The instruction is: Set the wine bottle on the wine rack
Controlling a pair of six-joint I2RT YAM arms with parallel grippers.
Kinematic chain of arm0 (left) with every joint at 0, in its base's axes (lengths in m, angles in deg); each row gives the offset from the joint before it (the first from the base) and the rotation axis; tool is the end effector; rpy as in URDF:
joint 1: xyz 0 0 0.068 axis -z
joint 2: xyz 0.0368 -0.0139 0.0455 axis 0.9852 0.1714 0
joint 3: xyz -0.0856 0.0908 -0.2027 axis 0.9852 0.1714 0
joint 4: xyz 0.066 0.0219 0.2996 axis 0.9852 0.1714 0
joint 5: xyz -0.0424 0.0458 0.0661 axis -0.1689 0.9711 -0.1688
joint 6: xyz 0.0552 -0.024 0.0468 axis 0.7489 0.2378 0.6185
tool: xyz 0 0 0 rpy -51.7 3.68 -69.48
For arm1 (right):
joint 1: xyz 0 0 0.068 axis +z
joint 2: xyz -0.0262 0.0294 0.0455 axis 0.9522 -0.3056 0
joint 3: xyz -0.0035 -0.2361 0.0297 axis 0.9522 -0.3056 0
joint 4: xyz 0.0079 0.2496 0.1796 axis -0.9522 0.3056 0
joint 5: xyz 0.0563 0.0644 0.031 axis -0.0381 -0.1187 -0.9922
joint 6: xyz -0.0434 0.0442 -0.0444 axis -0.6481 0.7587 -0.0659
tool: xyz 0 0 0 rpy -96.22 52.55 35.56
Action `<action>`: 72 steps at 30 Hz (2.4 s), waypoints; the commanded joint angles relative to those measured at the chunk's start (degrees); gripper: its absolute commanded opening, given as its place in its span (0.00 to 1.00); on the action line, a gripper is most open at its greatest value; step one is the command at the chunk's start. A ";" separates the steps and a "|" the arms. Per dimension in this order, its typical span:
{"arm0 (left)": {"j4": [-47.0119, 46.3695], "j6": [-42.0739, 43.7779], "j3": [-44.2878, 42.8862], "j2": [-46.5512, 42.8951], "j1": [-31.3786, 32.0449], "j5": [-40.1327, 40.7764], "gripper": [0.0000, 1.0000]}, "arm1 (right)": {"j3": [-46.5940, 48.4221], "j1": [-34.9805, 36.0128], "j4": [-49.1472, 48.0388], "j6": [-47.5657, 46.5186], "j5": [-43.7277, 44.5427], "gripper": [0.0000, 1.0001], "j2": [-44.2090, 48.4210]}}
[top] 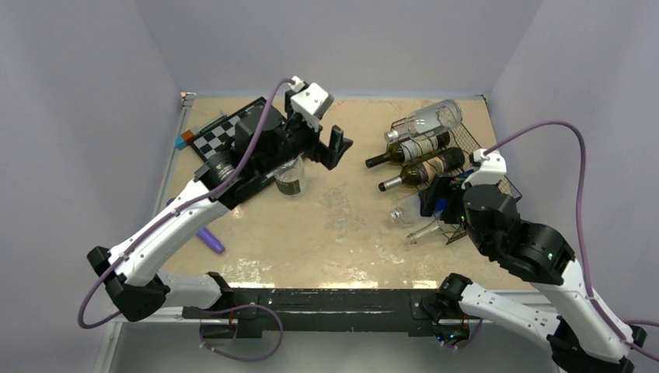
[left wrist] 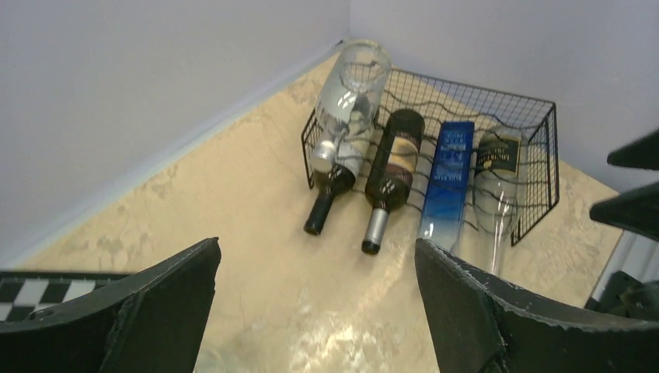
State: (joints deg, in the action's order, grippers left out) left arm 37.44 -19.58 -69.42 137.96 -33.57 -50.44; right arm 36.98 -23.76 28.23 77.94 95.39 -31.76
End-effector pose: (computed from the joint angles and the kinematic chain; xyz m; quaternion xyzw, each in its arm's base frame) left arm 0.2580 -0.2714 0.4378 0.2756 0.6918 -0.2729 0.6091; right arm 0.1453 0.1048 0.3954 0.0590 0.8345 0.1056 0.5375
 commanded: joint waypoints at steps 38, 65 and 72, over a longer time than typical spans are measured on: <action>31.34 -3.11 -5.20 15.37 -22.84 -3.24 0.72 | -0.21 -0.02 -6.77 -0.87 0.38 0.89 -5.38; 32.49 -1.50 -7.32 20.41 -22.84 -4.67 0.59 | -1.94 -0.02 -6.94 -1.34 0.82 0.89 -4.59; 33.61 -0.67 -7.95 21.76 -22.84 -4.65 0.15 | -2.47 -0.01 -6.83 -1.34 0.85 0.89 -4.26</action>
State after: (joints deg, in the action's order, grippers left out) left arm 70.79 -20.95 -74.47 158.94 -56.34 -53.92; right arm 34.90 -23.76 21.10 76.19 94.63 -36.35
